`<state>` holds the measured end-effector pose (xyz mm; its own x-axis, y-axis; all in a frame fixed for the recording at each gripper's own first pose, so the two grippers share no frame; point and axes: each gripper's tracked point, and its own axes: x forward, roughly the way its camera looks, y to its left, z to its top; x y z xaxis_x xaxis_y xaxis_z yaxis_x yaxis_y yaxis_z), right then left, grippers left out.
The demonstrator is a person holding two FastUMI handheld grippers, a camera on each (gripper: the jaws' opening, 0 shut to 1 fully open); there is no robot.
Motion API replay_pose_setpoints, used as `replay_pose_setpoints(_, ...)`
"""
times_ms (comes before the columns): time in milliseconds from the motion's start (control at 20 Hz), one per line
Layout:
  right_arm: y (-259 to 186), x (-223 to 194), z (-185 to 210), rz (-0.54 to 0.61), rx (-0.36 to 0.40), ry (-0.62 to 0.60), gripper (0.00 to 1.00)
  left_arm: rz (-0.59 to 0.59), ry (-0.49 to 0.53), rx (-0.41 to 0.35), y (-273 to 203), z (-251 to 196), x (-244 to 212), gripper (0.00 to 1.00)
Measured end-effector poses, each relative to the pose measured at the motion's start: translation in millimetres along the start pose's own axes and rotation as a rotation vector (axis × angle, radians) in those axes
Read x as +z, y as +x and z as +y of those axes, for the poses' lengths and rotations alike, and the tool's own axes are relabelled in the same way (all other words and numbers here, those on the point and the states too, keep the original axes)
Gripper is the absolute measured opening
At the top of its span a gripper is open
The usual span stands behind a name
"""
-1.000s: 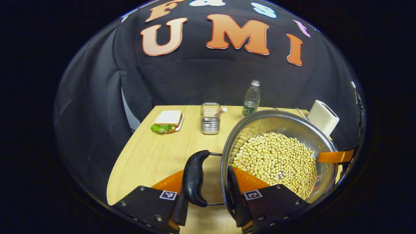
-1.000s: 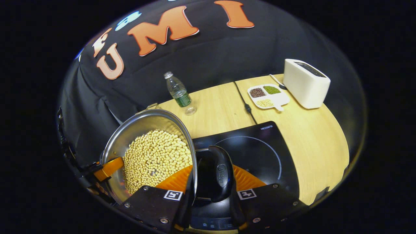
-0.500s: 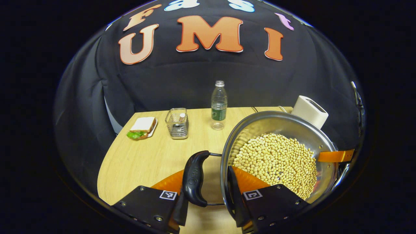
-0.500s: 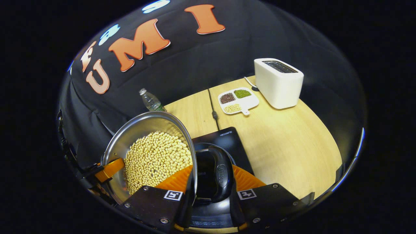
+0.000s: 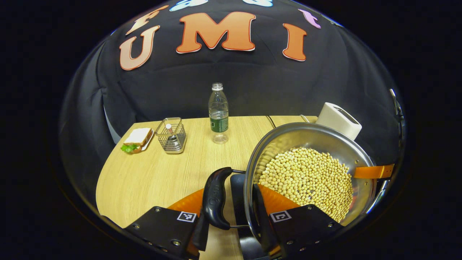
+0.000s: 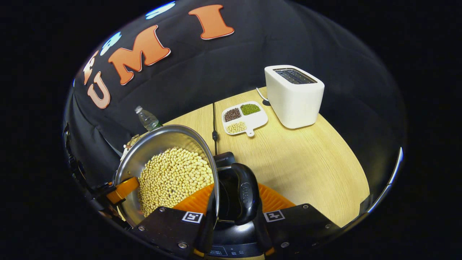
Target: First push the handle of the pot to place it horizontally, then grasp the pot with both hands and set it on the induction cooktop.
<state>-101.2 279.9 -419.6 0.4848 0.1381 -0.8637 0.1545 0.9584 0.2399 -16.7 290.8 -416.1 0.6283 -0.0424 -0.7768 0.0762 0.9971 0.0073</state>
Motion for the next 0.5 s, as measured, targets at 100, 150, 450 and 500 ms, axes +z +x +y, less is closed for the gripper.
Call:
replay_pose_setpoints(100,5,1,2,0.017,-0.001,-0.006,0.47,0.018,-0.004,0.004,-2,1,0,0.59)
replay_pose_setpoints(150,8,1,4,0.026,-0.003,-0.013,0.47,0.029,-0.007,0.006,-4,2,0,0.59)
replay_pose_setpoints(450,17,10,7,0.075,-0.005,-0.022,0.47,0.088,-0.023,0.018,-10,3,4,0.59)
replay_pose_setpoints(500,19,9,7,0.079,-0.008,-0.023,0.47,0.094,-0.025,0.018,-8,2,1,0.59)
